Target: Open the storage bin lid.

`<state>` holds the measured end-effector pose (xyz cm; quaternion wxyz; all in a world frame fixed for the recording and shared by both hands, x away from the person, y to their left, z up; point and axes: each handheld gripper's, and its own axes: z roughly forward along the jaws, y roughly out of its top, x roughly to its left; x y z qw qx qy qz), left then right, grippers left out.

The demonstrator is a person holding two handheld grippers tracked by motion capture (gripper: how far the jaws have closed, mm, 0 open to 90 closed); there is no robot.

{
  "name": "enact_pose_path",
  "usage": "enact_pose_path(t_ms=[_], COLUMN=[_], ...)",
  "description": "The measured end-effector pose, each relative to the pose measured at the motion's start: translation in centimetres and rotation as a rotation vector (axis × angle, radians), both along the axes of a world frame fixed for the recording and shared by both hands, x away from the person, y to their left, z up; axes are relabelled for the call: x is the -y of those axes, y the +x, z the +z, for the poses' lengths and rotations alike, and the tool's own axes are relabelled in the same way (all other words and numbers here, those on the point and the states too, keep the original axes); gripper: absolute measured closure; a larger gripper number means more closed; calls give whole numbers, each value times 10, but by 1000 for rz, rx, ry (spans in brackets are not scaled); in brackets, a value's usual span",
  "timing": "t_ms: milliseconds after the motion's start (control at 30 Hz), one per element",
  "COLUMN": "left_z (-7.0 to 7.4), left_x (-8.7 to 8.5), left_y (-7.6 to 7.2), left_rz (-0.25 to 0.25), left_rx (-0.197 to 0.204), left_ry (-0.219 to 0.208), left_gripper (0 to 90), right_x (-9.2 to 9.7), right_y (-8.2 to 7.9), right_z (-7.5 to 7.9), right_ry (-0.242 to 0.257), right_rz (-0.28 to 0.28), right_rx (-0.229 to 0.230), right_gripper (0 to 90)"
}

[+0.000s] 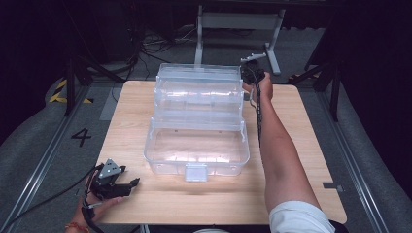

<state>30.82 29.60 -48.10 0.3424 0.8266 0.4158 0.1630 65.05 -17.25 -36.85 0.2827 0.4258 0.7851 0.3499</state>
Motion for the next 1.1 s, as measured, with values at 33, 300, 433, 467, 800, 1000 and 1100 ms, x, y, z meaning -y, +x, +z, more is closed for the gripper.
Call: enact_pose_path(t_ms=[33, 300, 433, 467, 800, 1000, 1100], left_z=[0, 0, 0, 0, 0, 0, 0], left_x=[0, 0, 0, 0, 0, 0, 0], left_y=[0, 0, 0, 0, 0, 0, 0], left_rz=[1, 1, 2, 4, 1, 2, 0], left_rx=[0, 6, 5, 5, 2, 0, 2], left_ry=[-1, 2, 1, 1, 3, 2, 3], left_gripper=[273, 273, 272, 272, 273, 273, 273], right_x=[0, 0, 2, 2, 5, 13, 18], right_y=[0, -2, -4, -4, -16, -28, -35], right_z=[0, 1, 0, 1, 10, 17, 22], right_ry=[-1, 3, 13, 13, 18, 16, 22], right_rz=[-1, -5, -2, -2, 14, 17, 11], right_rx=[0, -6, -11, -12, 13, 34, 50], right_gripper=[826, 807, 795, 794, 758, 730, 725])
